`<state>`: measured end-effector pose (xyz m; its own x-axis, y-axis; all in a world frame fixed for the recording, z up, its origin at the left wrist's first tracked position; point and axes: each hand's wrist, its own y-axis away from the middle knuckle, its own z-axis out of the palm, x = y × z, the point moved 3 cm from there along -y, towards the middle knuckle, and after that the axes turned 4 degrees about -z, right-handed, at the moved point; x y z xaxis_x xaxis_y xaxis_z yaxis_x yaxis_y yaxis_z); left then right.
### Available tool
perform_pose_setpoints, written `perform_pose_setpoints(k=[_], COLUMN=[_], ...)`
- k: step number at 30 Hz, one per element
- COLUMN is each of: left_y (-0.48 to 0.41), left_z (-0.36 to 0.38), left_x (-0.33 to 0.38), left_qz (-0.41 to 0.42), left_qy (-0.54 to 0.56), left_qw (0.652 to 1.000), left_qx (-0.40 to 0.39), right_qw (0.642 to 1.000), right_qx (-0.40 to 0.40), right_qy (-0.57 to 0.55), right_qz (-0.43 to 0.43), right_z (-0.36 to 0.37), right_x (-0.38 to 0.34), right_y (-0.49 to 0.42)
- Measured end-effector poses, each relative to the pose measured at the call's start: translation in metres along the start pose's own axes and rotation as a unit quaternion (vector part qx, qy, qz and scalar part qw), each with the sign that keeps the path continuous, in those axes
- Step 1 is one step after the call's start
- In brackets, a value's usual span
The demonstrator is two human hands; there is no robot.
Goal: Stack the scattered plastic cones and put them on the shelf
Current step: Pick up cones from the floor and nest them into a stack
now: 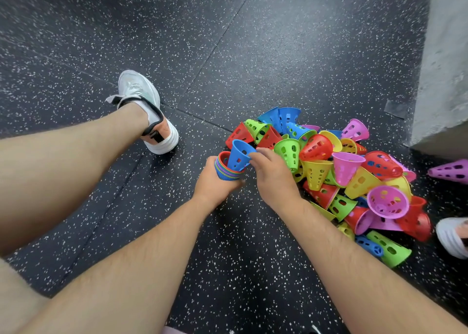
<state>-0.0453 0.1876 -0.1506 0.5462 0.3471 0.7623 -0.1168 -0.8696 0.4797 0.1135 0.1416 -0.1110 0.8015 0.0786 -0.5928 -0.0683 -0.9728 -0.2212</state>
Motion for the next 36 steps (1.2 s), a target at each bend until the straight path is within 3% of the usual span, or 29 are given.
perform_pose_setpoints(k=[2, 5, 7, 12, 22, 28, 36], left_y=[-0.001, -0.004, -0.007, -0.019, -0.038, -0.037, -0.041], left_z=[0.001, 0.001, 0.001, -0.002, -0.003, -0.001, 0.002], left_x=[0.006, 0.006, 0.004, 0.003, -0.012, -0.009, -0.007], left_qz=[0.005, 0.008, 0.007, 0.009, 0.003, 0.005, 0.011], left_qy=[0.005, 0.009, 0.015, 0.015, 0.008, 0.003, -0.017], left_qw=[1.000, 1.000, 1.000, 1.000, 1.000, 1.000, 1.000], left_qx=[0.000, 0.001, -0.001, -0.002, 0.001, -0.001, -0.009], right_qw=[0.998, 0.979, 0.971, 0.984, 0.959, 0.966, 0.985], right_qx=[-0.061, -0.146, -0.133, -0.061, -0.110, -0.106, 0.031], right_qy=[-0.028, -0.112, -0.137, -0.052, 0.079, 0.051, -0.038], right_qz=[-0.010, 0.086, 0.141, 0.158, 0.248, 0.229, 0.167], right_z=[0.005, 0.011, 0.011, 0.012, 0.035, 0.044, 0.007], right_x=[-0.004, -0.006, -0.003, 0.011, 0.029, 0.032, 0.026], right_y=[0.003, 0.004, 0.000, -0.035, -0.098, -0.094, -0.070])
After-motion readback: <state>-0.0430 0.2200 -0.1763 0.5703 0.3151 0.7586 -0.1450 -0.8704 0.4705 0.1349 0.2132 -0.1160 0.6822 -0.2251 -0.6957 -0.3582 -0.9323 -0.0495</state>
